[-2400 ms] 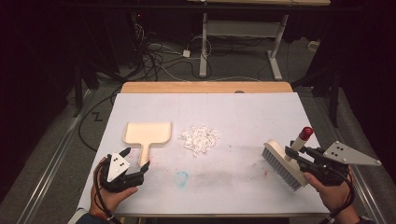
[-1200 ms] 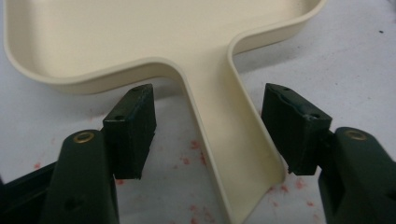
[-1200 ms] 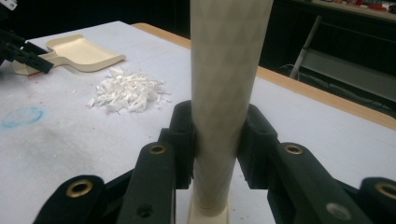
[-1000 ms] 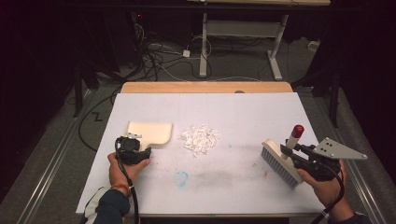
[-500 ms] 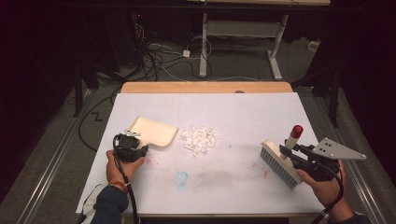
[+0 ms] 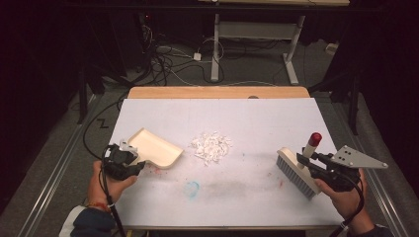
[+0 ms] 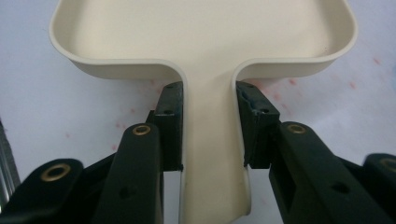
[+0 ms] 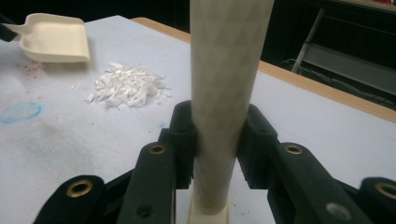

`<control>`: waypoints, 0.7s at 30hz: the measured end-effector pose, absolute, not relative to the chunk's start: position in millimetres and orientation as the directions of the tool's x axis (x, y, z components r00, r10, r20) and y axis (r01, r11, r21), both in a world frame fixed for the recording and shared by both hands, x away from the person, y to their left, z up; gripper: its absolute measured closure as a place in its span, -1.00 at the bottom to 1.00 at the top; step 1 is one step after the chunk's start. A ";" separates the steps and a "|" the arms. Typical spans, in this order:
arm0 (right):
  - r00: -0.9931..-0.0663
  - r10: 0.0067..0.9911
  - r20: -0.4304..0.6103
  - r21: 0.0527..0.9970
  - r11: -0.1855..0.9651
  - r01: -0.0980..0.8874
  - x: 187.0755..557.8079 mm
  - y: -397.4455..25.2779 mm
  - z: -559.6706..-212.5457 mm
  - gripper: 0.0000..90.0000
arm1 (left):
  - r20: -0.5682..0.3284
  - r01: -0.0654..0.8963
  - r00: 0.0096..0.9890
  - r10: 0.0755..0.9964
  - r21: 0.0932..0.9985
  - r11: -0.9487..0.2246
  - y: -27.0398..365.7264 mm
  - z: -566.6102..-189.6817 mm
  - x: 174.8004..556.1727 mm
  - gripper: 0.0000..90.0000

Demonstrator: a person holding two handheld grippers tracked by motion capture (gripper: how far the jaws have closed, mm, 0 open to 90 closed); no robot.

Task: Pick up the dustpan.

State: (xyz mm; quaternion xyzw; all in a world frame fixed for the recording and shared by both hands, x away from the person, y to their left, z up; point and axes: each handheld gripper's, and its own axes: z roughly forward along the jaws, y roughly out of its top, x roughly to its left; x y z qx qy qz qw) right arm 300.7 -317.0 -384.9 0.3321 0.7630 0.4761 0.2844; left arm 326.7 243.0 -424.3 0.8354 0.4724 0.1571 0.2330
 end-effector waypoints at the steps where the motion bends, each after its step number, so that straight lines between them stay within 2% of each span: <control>1: -0.616 0.779 -0.115 0.916 0.324 0.238 300.8 -316.8 -385.1 0.57 | 0.045 0.709 0.521 0.852 0.532 -0.462 242.6 -423.8 321.6 0.41; 5: -0.618 0.777 -0.118 0.916 0.326 0.235 301.5 -316.5 -385.4 0.57 | 0.076 0.670 0.602 0.795 0.493 -0.554 236.6 -420.9 300.8 0.41; 10: -0.618 0.777 -0.119 0.915 0.327 0.235 301.7 -316.1 -385.6 0.57 | 0.091 0.634 0.671 0.736 0.445 -0.633 221.4 -420.7 292.2 0.41; 21: -0.626 0.771 -0.114 0.914 0.328 0.238 302.8 -314.3 -386.2 0.57 | 0.021 0.636 0.703 0.711 0.428 -0.642 212.7 -426.4 307.5 0.41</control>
